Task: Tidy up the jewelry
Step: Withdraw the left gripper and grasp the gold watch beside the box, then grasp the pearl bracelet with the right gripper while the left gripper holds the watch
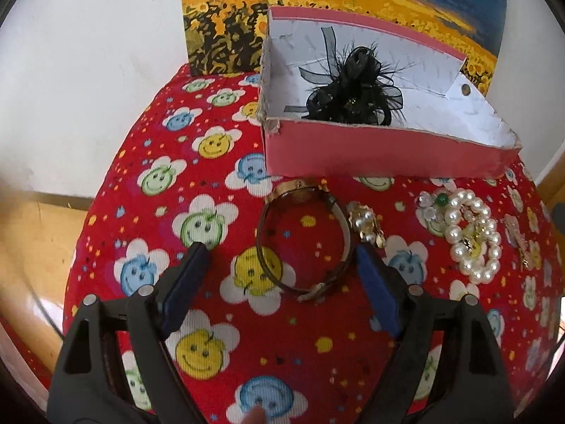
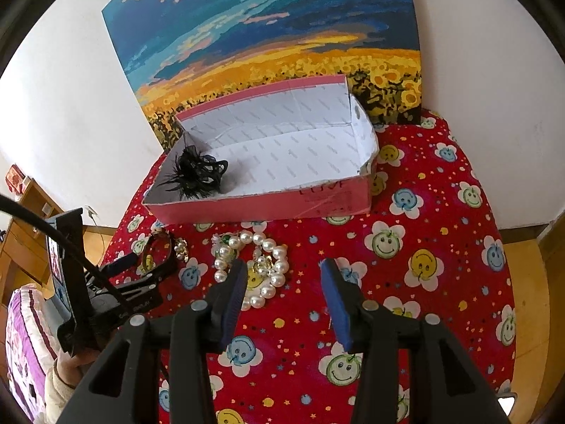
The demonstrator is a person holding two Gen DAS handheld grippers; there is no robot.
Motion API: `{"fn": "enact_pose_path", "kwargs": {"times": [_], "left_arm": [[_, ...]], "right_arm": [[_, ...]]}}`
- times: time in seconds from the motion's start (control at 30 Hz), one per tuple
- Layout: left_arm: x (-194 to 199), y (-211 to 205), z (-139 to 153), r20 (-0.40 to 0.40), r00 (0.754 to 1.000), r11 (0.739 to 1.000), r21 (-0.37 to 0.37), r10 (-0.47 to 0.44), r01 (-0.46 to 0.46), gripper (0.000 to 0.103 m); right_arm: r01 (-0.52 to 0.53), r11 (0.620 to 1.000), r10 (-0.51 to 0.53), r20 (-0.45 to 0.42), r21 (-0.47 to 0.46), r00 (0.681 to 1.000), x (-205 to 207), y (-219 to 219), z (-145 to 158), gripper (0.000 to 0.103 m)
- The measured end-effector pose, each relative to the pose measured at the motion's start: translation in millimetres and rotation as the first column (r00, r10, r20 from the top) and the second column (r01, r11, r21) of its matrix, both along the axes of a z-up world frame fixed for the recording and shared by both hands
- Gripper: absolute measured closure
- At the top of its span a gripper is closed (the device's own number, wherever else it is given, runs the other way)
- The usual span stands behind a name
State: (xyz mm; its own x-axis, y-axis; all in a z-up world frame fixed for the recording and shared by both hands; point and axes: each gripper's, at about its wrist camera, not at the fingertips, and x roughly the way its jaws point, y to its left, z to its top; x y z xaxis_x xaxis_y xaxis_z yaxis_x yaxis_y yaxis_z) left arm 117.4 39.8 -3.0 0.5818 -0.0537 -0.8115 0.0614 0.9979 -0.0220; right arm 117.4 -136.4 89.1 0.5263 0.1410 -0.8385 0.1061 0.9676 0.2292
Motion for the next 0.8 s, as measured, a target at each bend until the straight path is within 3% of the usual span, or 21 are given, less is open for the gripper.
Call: {"fn": "enact_pose_path", "kwargs": {"times": [0.27,0.37,0.43,0.5,0.63,0.8], "left_arm": [[14,-1,0,0.013,0.999,0.999,0.006,-0.038,0.038,0.022],[14,-1,2,0.026,0.998,0.999,-0.003,-0.05,0.05,0.038],[13,-2,4,0.04,0.998,0.999,0.005,-0.054,0.054,0.06],[12,-2,5,0.041,0.997,0.998,-0.018,-0.062,0.062,0.068],[7,0,8,0.045,0.998,0.998,-0.041,-0.049,0.051,0.081],[-4,5,13,0.051,0.998,0.995,-0.081,-0.046,0.05,0.085]], "right_arm": [[-0.001,1.0,0.002,-0.019,0.015,1.0,4,-3,-11,0.056],[-0.003,1.0,0.003,-0.025,0.019,1.0,4,-2,-15,0.056],[-0.002,1.0,0.003,-0.028,0.022,1.0,4,-2,-16,0.056],[-0.002,1.0,0.002,-0.031,0.024,1.0,4,-1,-17,0.056],[-0.005,1.0,0.006,-0.034,0.023,0.999,3,1,-18,0.056],[-0.015,1.0,0.016,-0.038,0.025,0.999,1,4,-18,0.056]]}}
